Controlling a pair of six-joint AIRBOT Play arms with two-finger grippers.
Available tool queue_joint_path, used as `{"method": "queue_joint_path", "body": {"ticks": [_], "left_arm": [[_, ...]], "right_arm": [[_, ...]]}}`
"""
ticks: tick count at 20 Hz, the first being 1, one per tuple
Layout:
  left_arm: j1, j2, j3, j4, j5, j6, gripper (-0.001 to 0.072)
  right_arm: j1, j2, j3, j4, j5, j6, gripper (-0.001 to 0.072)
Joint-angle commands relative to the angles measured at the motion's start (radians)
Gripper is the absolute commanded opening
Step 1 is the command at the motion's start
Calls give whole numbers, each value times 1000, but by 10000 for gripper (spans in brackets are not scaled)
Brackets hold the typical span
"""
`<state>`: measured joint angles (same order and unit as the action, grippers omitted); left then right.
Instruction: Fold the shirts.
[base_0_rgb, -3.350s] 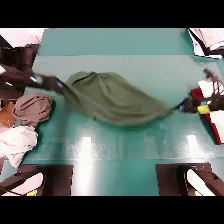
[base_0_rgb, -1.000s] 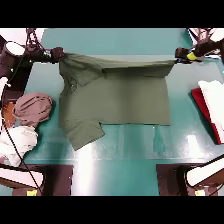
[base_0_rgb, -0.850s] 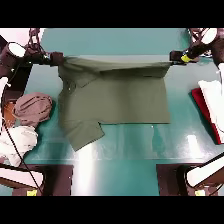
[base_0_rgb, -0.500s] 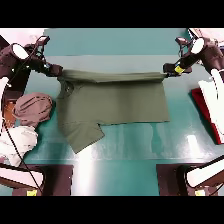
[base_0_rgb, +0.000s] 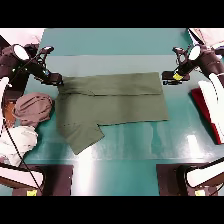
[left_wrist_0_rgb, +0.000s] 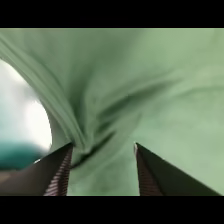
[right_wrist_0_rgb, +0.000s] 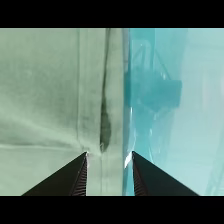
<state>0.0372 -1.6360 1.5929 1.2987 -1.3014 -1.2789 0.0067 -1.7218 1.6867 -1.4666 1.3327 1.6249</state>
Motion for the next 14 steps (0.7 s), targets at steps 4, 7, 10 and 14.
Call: {"method": "queue_joint_path", "body": {"ticks": [4,7,10,14], "left_arm": [[1,78,-37,6,-155,-89,469],[1,248,-280,4,-82,-106,469],[1,464,-612,-7,-11,-150,469],[1,734,-956,-62,5,-262,470]], "right_arm": [[-1,8,89,37,250,-95,326],[-33,91,2,203,260,-137,325],[-82,219,-161,319,194,-153,325],[-125,361,-336,323,92,-161,325]]}}
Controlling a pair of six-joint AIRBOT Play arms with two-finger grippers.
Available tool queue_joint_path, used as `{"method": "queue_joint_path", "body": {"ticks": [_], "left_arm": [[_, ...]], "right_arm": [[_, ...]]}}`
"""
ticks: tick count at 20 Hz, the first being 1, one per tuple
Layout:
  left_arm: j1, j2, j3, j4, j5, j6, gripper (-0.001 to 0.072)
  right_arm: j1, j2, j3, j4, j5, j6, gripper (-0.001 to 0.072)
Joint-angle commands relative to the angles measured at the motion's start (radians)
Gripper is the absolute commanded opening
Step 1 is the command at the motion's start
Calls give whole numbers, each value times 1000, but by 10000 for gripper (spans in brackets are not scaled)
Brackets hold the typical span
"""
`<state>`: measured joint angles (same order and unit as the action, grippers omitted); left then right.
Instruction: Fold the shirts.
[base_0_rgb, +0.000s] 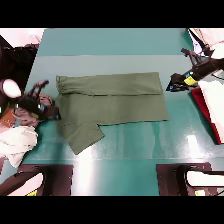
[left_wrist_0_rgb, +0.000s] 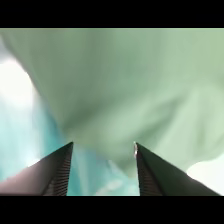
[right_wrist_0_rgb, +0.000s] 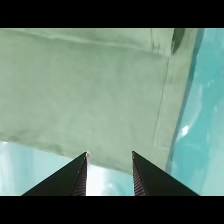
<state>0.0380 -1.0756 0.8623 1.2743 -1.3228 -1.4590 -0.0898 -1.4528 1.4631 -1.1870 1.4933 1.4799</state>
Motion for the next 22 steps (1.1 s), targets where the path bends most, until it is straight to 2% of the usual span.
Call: {"method": "queue_joint_path", "body": {"ticks": [1,6,15,17,18,22], "left_arm": [[0,231,-288,-72,25,-113,469],[0,318,-431,-233,51,-135,469],[0,314,-514,-319,310,-151,458],[0,314,-514,-317,330,-156,100],[0,314,-514,-317,336,-156,27],[0,314,-513,-318,321,-156,26]], "right_arm": [[-35,120,-145,44,-92,-16,325],[-34,184,-216,47,-139,-27,325],[-32,185,-180,70,-108,-36,325],[-44,186,-219,69,-69,-68,325],[-58,187,-249,69,-56,-78,325],[-191,200,-432,69,-84,-95,325]]}}
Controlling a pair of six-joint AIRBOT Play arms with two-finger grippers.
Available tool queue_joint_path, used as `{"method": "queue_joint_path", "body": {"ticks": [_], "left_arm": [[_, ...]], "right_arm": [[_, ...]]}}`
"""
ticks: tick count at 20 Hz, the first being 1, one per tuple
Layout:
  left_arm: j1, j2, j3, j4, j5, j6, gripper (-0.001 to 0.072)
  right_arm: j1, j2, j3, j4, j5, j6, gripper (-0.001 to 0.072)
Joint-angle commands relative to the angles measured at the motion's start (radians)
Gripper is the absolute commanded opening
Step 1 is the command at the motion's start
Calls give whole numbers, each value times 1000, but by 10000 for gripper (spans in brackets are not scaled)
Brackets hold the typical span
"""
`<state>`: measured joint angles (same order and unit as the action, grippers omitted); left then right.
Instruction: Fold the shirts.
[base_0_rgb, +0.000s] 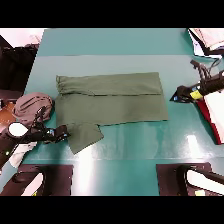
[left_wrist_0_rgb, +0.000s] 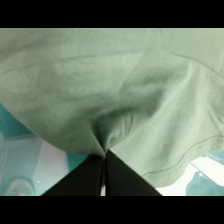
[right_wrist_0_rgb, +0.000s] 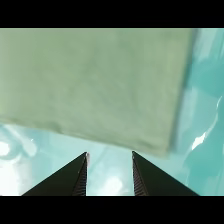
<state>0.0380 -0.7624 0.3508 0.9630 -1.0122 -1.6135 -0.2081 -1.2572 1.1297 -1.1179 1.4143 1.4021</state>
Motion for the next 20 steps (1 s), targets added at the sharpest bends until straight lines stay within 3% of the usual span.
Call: {"method": "queue_joint_path", "body": {"ticks": [1,7,14,15,16,20], "left_arm": [[0,1,-2,-6,6,4,26],[0,1,-2,-6,-3,35,27],[0,1,-2,-6,-3,35,27],[0,1,-2,-6,-8,35,26],[0,1,-1,-6,-19,44,26],[0,2,88,11,-179,105,23]], "right_arm": [[-115,-9,-143,3,-10,-22,327],[-199,-137,-278,156,-96,-102,330],[-108,-163,-280,173,-185,-103,311],[-96,-163,-280,172,-185,-103,231],[-87,-162,-280,172,-178,-115,34],[-113,-63,-279,73,-133,-123,15]]}}
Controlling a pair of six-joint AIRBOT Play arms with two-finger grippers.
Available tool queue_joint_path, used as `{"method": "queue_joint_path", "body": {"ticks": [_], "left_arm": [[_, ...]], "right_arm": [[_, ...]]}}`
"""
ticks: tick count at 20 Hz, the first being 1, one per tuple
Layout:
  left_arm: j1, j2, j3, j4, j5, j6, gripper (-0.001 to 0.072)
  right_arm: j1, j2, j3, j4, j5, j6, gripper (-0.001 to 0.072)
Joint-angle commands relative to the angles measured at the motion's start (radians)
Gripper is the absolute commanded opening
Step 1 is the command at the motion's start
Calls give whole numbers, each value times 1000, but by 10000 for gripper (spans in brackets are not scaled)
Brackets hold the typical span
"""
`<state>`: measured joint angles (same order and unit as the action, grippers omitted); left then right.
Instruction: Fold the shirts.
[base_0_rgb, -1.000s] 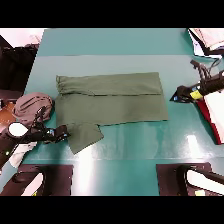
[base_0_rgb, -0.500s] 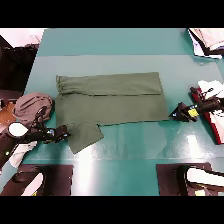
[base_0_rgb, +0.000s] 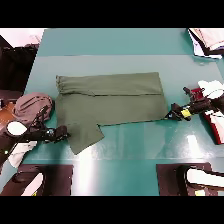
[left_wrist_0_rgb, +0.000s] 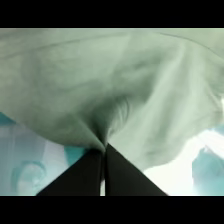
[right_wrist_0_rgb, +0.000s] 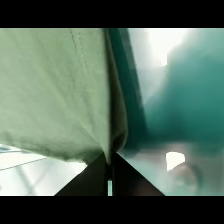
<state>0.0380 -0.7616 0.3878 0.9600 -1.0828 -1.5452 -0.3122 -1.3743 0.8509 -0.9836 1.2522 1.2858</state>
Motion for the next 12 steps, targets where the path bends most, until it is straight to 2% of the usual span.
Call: {"method": "queue_joint_path", "body": {"ticks": [1,3,7,9,12], "left_arm": [[-2,10,84,18,-147,39,23],[-46,11,143,21,-214,38,23],[-253,11,177,3,-302,4,24],[-320,11,209,-21,-282,5,25],[-330,10,321,-1,-161,8,25]], "right_arm": [[-34,98,0,-101,59,-5,15],[-91,177,6,-200,144,-5,15],[-187,301,29,-338,272,-3,15],[-198,348,28,-334,271,-3,15],[-163,375,29,-274,227,-2,15]]}}
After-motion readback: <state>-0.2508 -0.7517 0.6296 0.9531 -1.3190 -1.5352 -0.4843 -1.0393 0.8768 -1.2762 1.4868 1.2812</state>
